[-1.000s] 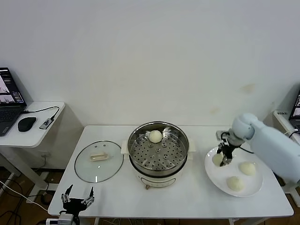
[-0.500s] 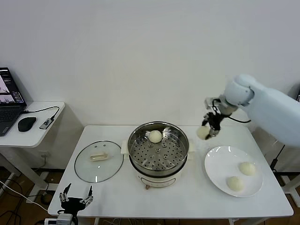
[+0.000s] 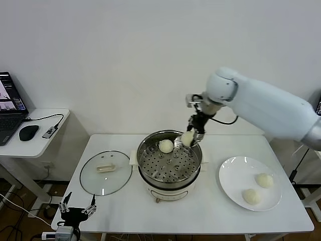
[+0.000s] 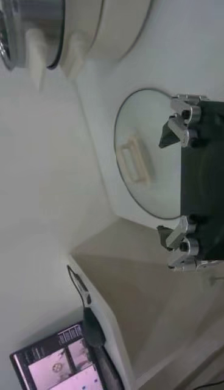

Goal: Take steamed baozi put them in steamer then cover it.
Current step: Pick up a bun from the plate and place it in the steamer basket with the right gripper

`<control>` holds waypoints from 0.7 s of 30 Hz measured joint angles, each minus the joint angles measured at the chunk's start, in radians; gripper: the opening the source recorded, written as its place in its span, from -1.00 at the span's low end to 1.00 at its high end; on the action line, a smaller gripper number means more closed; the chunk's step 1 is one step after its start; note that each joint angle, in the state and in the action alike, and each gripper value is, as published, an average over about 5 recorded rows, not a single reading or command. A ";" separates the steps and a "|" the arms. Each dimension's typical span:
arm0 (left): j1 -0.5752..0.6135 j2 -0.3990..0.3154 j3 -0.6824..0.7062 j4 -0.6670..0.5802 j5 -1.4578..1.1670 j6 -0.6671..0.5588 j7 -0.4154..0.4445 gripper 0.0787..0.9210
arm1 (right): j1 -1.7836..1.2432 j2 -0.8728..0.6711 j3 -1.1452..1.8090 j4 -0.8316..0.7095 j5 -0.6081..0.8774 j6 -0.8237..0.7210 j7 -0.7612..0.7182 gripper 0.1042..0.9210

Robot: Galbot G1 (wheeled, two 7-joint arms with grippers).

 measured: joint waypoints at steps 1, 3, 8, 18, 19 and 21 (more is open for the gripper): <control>0.000 0.000 0.000 -0.001 -0.001 0.000 0.000 0.77 | -0.003 0.014 -0.003 -0.006 0.003 -0.004 0.002 0.24; -0.001 0.000 0.001 -0.002 -0.003 0.001 -0.001 0.77 | -0.013 0.043 -0.008 -0.018 0.009 -0.010 0.006 0.24; -0.010 0.001 0.005 0.008 -0.004 0.001 -0.006 0.77 | -0.042 0.104 -0.017 -0.049 0.018 -0.025 0.016 0.24; -0.021 0.004 0.005 0.018 -0.012 0.001 -0.006 0.77 | -0.109 0.207 -0.010 -0.140 0.015 -0.038 0.034 0.24; -0.021 0.003 0.006 0.019 -0.012 0.001 -0.006 0.77 | -0.115 0.217 -0.007 -0.151 0.012 -0.038 0.035 0.24; -0.021 0.003 0.008 0.021 -0.013 0.001 -0.006 0.77 | -0.127 0.236 -0.001 -0.174 0.005 -0.036 0.037 0.24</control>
